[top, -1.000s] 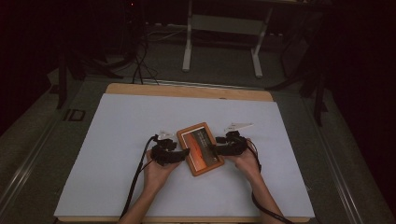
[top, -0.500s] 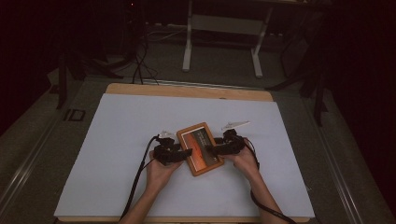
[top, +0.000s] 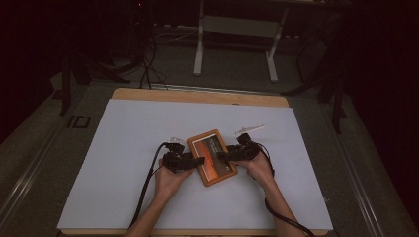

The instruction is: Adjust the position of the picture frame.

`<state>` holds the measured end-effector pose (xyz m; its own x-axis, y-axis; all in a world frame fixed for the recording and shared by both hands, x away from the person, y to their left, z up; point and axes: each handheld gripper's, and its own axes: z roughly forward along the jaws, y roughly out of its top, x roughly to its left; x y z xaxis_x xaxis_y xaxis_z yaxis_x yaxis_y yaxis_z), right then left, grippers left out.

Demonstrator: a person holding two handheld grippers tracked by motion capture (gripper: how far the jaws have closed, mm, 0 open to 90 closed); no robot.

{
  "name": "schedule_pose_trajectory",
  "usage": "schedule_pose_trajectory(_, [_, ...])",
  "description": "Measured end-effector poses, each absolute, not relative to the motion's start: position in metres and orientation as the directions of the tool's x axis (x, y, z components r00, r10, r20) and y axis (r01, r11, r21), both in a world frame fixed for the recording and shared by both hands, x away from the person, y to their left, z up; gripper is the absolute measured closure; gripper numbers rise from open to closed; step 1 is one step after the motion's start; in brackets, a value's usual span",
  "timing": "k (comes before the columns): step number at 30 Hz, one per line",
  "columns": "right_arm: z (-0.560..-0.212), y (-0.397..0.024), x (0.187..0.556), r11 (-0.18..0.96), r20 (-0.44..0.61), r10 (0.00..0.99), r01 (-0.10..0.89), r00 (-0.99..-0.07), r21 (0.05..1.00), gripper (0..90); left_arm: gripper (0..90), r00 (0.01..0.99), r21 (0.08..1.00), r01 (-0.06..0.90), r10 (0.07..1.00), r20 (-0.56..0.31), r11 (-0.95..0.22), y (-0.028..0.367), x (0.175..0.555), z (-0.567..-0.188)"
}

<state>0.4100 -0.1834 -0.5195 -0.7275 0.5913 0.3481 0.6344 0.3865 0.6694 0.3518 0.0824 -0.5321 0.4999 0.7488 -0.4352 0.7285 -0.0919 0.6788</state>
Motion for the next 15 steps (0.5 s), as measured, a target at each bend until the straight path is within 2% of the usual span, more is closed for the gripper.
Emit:
schedule_pose_trajectory(5, [-0.5207,-0.1866,0.4126,0.366,0.379,0.588,0.653,-0.715,0.664,43.2,38.7,0.495,0.676,0.732,0.747,-0.444,-0.083,0.0818,0.3523,-0.5327])
schedule_pose_trajectory(9, [-0.5251,-0.1875,0.4164,0.351,0.437,0.568,0.685,-0.698,0.638,40.5,38.7,0.494,0.678,0.73,0.751,-0.438,-0.085,0.0808,0.3525,-0.5322])
schedule_pose_trajectory(15, [-0.5238,-0.1875,0.4126,0.344,0.421,0.587,0.684,-0.691,0.643,40.6,40.0,0.493,0.676,0.733,0.745,-0.449,-0.078,0.0802,0.3525,-0.5325])
